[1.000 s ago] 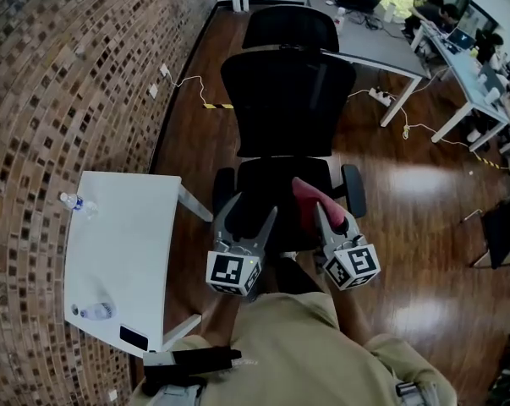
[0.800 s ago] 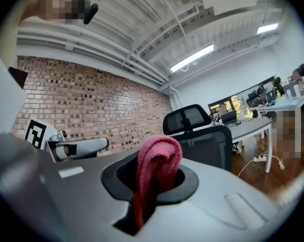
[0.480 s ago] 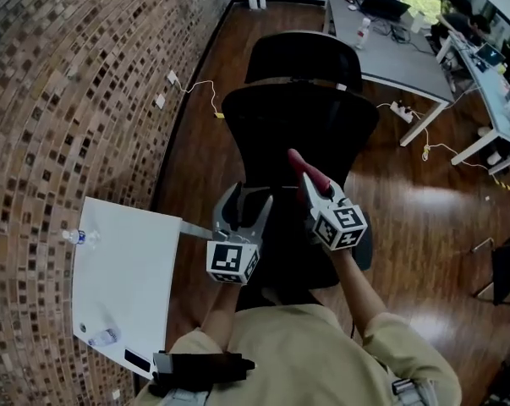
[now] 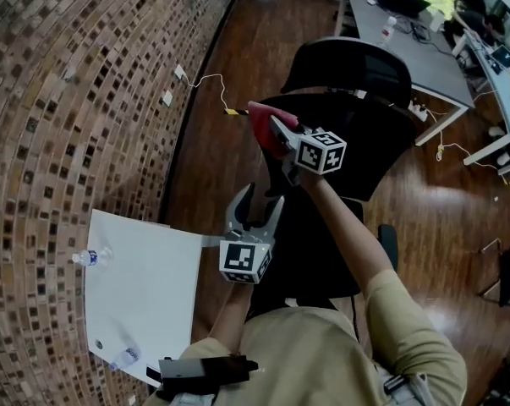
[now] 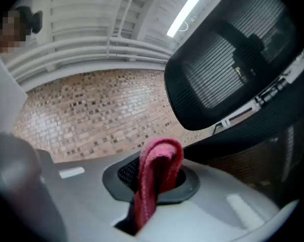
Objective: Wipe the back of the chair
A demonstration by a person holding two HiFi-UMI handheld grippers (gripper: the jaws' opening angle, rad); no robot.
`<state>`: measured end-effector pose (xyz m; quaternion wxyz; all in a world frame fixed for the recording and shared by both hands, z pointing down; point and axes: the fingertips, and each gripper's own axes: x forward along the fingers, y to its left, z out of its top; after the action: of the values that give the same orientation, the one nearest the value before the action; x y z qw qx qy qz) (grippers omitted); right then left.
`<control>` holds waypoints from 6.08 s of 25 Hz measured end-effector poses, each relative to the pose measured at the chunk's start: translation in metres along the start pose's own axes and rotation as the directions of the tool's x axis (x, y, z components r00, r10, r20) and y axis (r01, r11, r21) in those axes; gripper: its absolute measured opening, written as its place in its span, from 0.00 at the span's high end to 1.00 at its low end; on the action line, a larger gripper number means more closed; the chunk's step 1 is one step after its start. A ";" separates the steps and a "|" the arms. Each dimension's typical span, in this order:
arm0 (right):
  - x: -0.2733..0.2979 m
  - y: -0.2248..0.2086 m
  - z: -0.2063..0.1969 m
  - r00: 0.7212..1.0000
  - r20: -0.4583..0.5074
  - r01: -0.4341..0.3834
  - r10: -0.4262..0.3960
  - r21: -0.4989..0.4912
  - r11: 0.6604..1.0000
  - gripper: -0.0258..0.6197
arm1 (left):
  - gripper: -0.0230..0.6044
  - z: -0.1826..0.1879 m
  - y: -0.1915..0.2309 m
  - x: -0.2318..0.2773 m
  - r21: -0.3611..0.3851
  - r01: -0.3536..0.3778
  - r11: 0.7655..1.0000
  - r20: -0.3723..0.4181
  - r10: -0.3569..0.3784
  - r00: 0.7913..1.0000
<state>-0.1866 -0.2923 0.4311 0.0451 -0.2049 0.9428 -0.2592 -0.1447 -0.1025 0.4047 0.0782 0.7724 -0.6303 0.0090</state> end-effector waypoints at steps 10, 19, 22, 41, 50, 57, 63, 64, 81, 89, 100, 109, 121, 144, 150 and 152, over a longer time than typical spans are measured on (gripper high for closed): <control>-0.096 -0.148 0.044 0.885 0.139 0.459 -0.443 -0.117 0.881 0.94 | 0.57 -0.020 0.008 0.034 -0.006 0.069 0.998 -0.053 -0.069 0.996; -0.336 -0.285 0.118 0.575 0.232 0.812 -0.785 -0.046 0.581 0.94 | 0.57 -0.023 -0.026 0.052 -0.027 0.133 0.991 -0.063 -0.135 0.989; -0.291 -0.254 0.098 0.671 0.186 0.741 -0.718 -0.123 0.660 0.94 | 0.57 -0.020 -0.023 0.050 -0.024 0.123 0.992 -0.057 -0.124 0.991; -0.077 -0.148 0.006 0.922 0.085 0.385 -0.377 -0.110 0.917 0.94 | 0.57 -0.030 0.012 0.037 -0.029 0.041 0.999 -0.086 -0.043 0.995; -0.324 -0.286 0.084 0.664 0.140 0.744 -0.734 -0.226 0.629 0.93 | 0.57 -0.017 -0.018 0.050 -0.025 0.105 0.994 -0.066 -0.106 0.992; -0.192 -0.188 0.029 0.900 0.026 0.431 -0.436 -0.217 0.876 0.94 | 0.57 -0.018 0.000 0.038 -0.022 0.060 0.998 -0.071 -0.061 0.996; 0.008 -0.026 -0.053 0.998 -0.052 -0.038 0.031 -0.149 0.988 0.93 | 0.57 -0.021 0.017 0.035 -0.001 0.031 1.000 -0.094 -0.031 0.995; 0.025 -0.015 -0.059 0.998 -0.051 -0.053 0.046 -0.154 0.987 0.93 | 0.57 -0.019 0.017 0.034 -0.001 0.027 1.000 -0.096 -0.027 0.995; -0.316 -0.285 0.045 0.702 0.174 0.710 -0.691 -0.089 0.699 0.93 | 0.57 -0.030 0.006 0.060 -0.037 0.069 0.997 -0.096 -0.072 0.993; -0.231 -0.213 0.002 0.869 0.059 0.495 -0.492 -0.136 0.858 0.94 | 0.57 -0.034 0.009 0.051 -0.048 0.047 0.998 -0.100 -0.051 0.994; 0.021 -0.064 -0.111 0.994 -0.042 0.097 -0.097 -0.004 0.995 0.93 | 0.57 -0.028 0.044 0.025 -0.017 -0.034 0.999 -0.121 0.032 0.992; -0.217 -0.234 -0.024 0.835 0.132 0.540 -0.534 -0.004 0.842 0.93 | 0.57 -0.035 0.028 0.044 -0.039 0.015 0.999 -0.109 -0.019 0.994; -0.232 -0.215 -0.028 0.805 0.079 0.592 -0.588 -0.066 0.803 0.93 | 0.57 -0.037 0.015 0.049 -0.063 0.038 0.997 -0.104 -0.044 0.994; -0.346 -0.305 -0.035 0.604 0.151 0.762 -0.783 0.177 0.622 0.93 | 0.57 -0.045 0.020 0.051 -0.064 0.033 0.997 -0.124 -0.041 0.991; -0.338 -0.295 -0.034 0.668 0.092 0.737 -0.739 0.054 0.673 0.93 | 0.57 -0.047 0.008 0.053 -0.065 0.050 0.997 -0.127 -0.058 0.990; -0.272 -0.247 -0.067 0.800 0.019 0.600 -0.600 -0.017 0.800 0.92 | 0.57 -0.049 0.011 0.053 -0.064 0.044 0.997 -0.128 -0.052 0.990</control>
<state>0.1382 -0.3422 0.6087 -0.0356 -0.4946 0.8320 -0.2486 -0.1405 -0.1494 0.4598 0.1426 0.7824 -0.6050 0.0383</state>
